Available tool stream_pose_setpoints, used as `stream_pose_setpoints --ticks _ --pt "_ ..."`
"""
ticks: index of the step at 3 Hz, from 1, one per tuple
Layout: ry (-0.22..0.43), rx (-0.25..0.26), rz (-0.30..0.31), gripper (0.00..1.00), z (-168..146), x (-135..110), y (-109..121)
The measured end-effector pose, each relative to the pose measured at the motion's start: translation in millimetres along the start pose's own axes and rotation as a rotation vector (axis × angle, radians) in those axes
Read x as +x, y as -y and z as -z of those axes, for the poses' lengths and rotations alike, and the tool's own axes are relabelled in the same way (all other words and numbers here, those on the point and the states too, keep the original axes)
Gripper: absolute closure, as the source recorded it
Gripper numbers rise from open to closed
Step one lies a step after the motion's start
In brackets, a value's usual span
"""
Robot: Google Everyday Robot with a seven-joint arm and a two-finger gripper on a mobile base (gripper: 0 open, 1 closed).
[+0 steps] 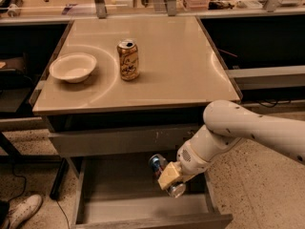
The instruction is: Place redbull can into middle drawer
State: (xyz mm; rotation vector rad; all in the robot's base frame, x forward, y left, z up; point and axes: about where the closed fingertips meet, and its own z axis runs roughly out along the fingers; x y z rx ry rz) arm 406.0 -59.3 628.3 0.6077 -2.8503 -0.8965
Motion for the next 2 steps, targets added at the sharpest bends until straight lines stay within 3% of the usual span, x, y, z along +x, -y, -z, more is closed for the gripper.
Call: stream_pose_setpoints --ticks 1,2 --pt "0.007 -0.025 -0.029 1.00 -28 -2 8" --pt "0.038 -0.051 -0.101 1.00 -66 -6 28"
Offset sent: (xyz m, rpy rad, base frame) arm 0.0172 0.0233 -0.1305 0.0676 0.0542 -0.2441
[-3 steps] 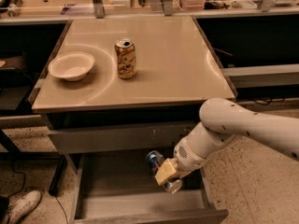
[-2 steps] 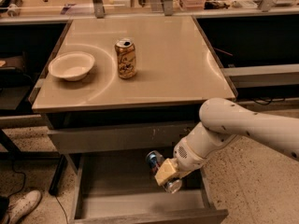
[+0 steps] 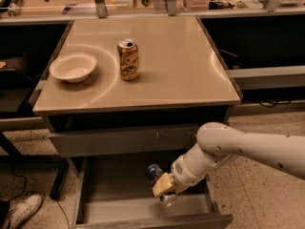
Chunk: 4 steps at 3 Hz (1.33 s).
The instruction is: Place redbull can into middle drawer
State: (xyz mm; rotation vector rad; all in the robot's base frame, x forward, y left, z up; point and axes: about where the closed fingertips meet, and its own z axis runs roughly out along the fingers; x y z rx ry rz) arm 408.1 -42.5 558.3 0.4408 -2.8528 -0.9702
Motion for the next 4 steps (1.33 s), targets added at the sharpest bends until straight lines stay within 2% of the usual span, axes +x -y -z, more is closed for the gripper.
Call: stream_pose_setpoints --ticks 1,2,3,4 --pt "0.038 -0.016 -0.074 1.00 -35 -9 24" --pt "0.038 -0.016 -0.074 1.00 -35 -9 24" --pt "0.042 -0.045 -0.066 1.00 -55 -19 27" --pt "0.060 -0.088 -0.084 1.00 -99 -45 47"
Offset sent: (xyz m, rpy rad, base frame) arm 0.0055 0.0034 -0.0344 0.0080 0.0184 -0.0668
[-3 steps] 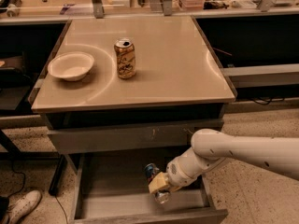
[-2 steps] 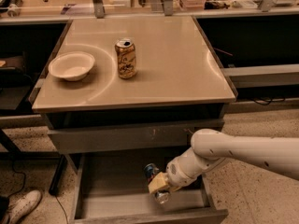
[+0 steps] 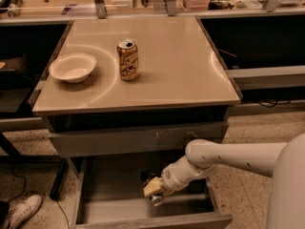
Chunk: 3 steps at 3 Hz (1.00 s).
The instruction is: Place redbull can into middle drawer
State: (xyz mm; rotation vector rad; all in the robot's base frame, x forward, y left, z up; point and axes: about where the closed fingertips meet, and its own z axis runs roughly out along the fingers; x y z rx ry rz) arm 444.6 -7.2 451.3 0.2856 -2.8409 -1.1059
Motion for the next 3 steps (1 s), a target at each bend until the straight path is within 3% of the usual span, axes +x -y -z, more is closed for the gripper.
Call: stream_pose_setpoints --ticks 2,3 --pt "-0.012 -0.010 -0.015 1.00 -10 2 2" --pt "0.016 -0.033 -0.047 1.00 -31 -3 8"
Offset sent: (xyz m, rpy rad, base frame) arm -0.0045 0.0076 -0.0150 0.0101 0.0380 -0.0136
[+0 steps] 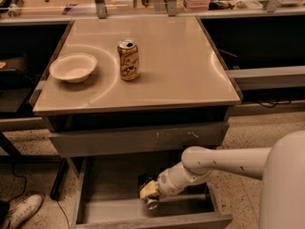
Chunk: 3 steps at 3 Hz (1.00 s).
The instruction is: Place redbull can into middle drawer
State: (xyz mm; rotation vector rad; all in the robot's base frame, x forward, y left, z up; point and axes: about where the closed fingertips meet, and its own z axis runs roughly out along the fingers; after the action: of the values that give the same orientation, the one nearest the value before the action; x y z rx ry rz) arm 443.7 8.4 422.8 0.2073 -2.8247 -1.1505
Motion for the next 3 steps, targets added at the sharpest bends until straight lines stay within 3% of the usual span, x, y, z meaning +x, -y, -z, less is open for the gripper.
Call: stream_pose_setpoints --ticks 3 --pt "0.075 0.011 -0.059 1.00 -39 -19 24"
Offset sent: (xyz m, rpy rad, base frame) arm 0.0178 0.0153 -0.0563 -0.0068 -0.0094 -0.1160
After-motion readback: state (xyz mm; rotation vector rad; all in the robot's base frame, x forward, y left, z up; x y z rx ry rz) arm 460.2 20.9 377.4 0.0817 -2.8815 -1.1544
